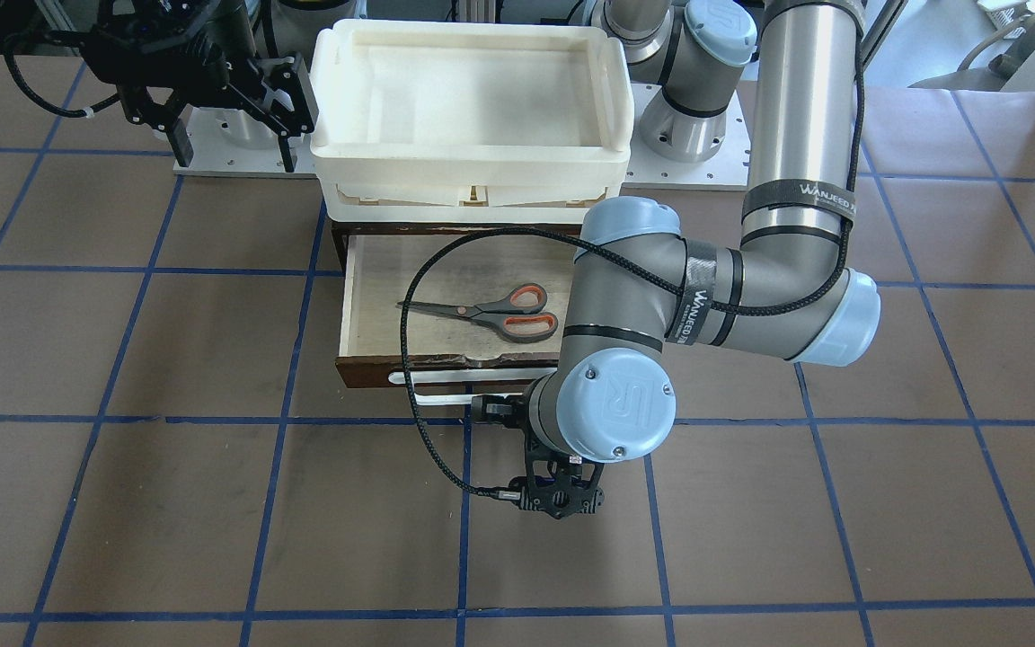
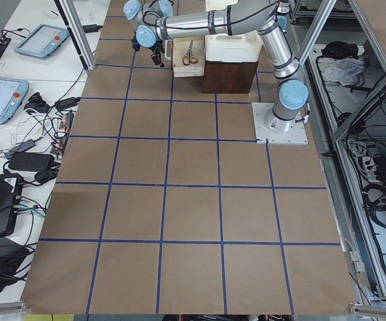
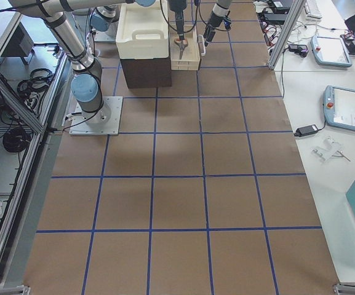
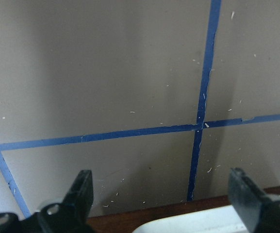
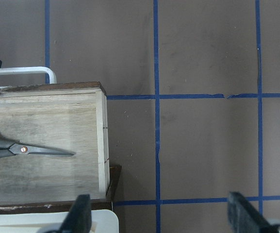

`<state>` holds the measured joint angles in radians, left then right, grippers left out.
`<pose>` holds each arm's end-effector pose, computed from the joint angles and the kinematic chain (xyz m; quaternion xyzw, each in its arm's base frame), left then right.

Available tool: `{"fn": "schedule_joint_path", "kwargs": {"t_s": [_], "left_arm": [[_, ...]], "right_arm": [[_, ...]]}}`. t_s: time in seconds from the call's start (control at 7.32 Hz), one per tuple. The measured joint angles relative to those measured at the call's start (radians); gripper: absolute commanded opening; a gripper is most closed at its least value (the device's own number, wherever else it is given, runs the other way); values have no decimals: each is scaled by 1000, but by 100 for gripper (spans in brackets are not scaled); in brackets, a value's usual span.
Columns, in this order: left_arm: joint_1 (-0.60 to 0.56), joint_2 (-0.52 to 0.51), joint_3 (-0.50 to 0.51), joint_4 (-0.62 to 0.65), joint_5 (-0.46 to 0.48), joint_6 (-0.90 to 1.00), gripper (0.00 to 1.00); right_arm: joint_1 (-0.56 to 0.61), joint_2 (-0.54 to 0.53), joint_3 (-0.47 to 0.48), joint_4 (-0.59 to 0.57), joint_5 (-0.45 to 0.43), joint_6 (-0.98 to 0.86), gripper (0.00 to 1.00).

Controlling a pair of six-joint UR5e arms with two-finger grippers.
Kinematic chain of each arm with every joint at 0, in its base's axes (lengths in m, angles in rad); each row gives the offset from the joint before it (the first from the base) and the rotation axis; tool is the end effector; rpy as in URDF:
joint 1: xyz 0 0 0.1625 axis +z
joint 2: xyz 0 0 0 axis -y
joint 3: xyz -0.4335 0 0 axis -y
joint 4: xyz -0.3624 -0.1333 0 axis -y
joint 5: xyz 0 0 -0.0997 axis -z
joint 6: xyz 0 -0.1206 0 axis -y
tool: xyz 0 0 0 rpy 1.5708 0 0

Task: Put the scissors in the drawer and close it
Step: 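Push the drawer closed toward the robot's far side with the left gripper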

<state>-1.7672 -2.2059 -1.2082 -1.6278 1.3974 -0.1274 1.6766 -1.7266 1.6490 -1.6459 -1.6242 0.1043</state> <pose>-0.2803 -0.6193 0.2693 -0.0197 -0.9827 -0.1750 0.0580 0.1695 -0.3952 0.5150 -0.0013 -0.9967 0.0786 0.0185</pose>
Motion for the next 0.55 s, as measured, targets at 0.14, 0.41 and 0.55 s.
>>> {"fn": "schedule_joint_path", "kwargs": {"t_s": [0.14, 0.41, 0.55], "left_arm": [[0, 2, 0, -9, 0, 0, 100], [0, 8, -1, -26, -6, 0, 100], [0, 10, -1, -33, -14, 0, 100]], "right_arm": [[0, 0, 0, 0, -1, -2, 100], [0, -1, 0, -1, -1, -9, 100], [0, 0, 0, -1, 0, -10, 100]]}}
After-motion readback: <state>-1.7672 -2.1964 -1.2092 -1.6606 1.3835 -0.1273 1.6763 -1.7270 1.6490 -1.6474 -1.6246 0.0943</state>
